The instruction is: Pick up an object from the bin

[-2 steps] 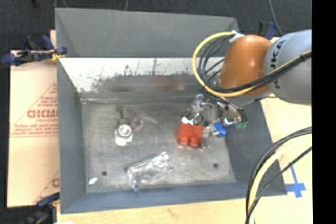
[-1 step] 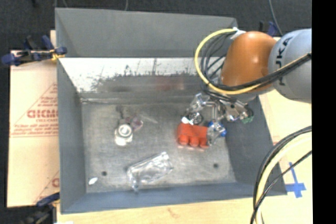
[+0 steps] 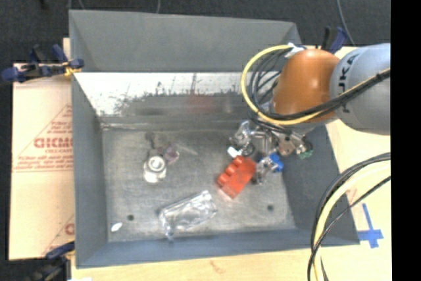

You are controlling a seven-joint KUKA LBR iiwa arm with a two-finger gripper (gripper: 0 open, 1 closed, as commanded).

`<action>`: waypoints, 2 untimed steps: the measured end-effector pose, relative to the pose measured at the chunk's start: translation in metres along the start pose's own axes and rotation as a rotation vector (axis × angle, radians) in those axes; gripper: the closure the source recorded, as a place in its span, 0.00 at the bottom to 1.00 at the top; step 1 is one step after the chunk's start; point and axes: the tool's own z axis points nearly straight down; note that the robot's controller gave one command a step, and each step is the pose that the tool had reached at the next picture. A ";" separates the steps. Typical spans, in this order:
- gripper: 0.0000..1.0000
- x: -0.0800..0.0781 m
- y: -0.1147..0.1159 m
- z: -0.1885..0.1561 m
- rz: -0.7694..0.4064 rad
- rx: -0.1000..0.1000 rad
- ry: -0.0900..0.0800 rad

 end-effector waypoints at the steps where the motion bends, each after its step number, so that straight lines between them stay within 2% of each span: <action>1: 0.00 0.005 0.023 0.001 -0.112 0.000 0.008; 2: 1.00 0.004 0.024 0.001 -0.112 0.000 0.005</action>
Offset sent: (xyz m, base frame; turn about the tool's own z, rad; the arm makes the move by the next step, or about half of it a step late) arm -0.0199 0.0203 -0.0076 -0.1152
